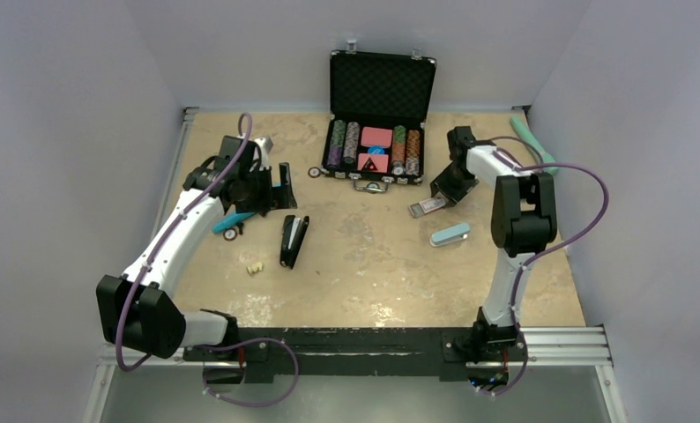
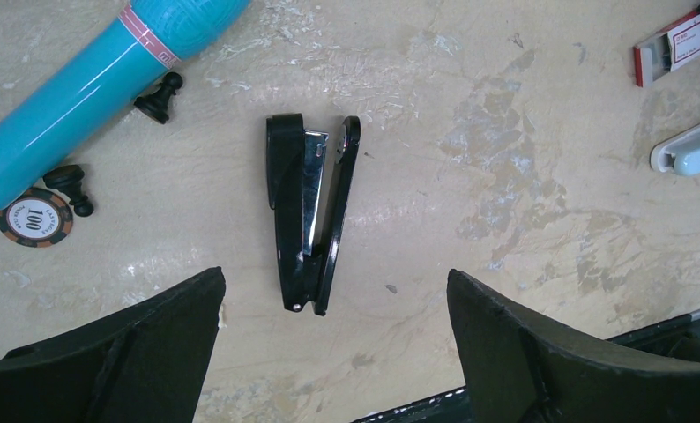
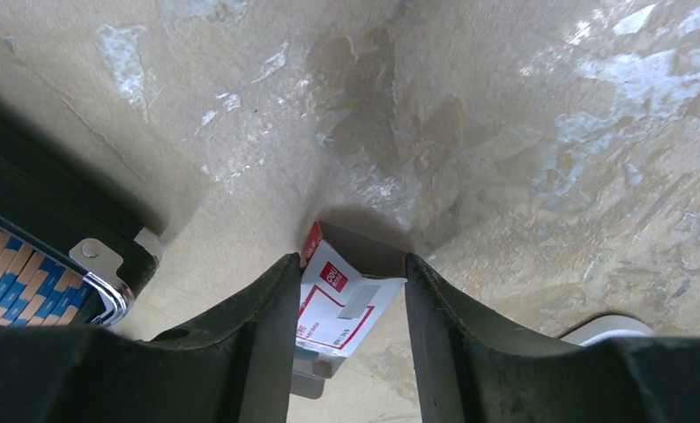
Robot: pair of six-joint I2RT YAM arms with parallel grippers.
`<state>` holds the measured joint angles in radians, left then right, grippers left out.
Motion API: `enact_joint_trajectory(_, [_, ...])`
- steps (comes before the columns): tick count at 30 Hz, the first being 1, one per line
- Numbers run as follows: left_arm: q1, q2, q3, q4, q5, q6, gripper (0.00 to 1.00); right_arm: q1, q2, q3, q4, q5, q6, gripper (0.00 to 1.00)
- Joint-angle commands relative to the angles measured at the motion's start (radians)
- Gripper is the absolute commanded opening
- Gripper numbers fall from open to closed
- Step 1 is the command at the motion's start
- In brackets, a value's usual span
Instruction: Unload the staples from the stapler
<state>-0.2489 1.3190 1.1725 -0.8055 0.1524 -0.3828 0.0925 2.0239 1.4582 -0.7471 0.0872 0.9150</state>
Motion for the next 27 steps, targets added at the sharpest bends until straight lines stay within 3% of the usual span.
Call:
enact_joint_trajectory(1, [0.002,-0.017,0.035,0.009,-0.001,0.007,0.99,0.032,-0.001,0.027,-0.015,0.022,-0.005,0.42])
enact_joint_trajectory(5, [0.002,-0.017,0.035,0.009,0.0,0.007,0.99,0.077,-0.018,0.026,-0.019,0.004,-0.007,0.32])
enact_joint_trajectory(14, [0.002,-0.002,0.035,0.017,0.024,0.004,0.99,0.218,-0.003,0.067,-0.046,-0.045,-0.055,0.33])
enact_joint_trajectory(17, [0.002,0.011,0.037,0.022,0.04,0.005,0.99,0.239,-0.013,0.058,-0.031,-0.082,-0.082,0.43])
enact_joint_trajectory(21, [-0.001,0.042,0.046,0.034,0.108,0.029,0.99,0.241,-0.04,0.035,-0.003,-0.105,-0.11,0.81])
enact_joint_trajectory(23, [-0.007,0.059,0.047,0.047,0.174,0.058,0.98,0.241,-0.058,0.033,0.012,-0.099,-0.131,0.86])
enact_joint_trajectory(27, [-0.067,0.104,0.063,0.053,0.244,0.122,0.96,0.239,-0.088,0.059,0.06,-0.059,-0.251,0.86])
